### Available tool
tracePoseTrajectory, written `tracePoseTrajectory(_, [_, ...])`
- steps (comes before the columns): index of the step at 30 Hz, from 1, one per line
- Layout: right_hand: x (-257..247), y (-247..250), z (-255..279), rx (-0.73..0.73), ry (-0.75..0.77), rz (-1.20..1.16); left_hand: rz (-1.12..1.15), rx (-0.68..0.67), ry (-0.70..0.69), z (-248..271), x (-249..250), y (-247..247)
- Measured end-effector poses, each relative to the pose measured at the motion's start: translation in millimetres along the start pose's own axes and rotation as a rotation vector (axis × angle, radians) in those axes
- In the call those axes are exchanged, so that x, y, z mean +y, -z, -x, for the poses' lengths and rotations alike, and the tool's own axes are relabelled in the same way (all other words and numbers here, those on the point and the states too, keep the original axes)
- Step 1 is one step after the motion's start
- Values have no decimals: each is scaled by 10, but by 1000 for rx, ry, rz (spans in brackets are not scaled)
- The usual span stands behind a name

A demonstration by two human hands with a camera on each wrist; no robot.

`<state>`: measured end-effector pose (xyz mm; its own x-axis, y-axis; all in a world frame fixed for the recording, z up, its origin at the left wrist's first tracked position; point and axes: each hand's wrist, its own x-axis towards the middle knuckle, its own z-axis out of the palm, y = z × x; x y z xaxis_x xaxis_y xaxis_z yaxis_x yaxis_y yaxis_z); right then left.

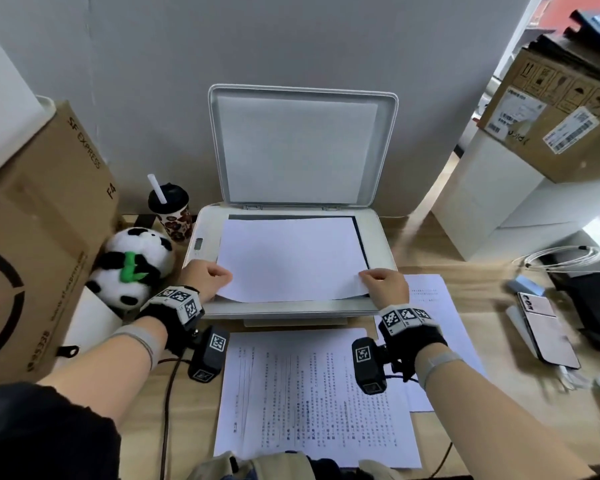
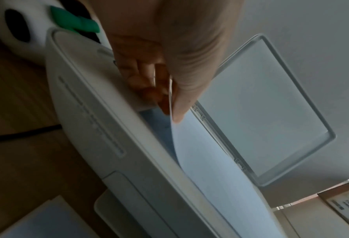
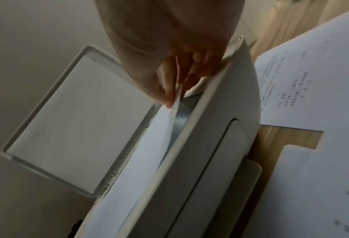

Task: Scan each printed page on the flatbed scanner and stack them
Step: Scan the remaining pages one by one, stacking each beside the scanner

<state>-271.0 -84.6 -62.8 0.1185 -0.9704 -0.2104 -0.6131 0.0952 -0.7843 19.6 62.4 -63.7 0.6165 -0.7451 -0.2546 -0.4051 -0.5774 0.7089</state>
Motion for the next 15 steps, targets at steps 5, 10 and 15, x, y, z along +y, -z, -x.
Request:
tracePoseTrajectory(5, [64, -83, -81, -2, 64, 261, -234, 93, -81, 4, 24, -19])
tracePoseTrajectory(10, [86, -158, -39, 38, 174, 298, -371, -41, -160, -70, 80, -47])
tracePoseTrajectory(15, [86, -173, 20, 35, 212, 391, -463, -125, -112, -93, 189, -73])
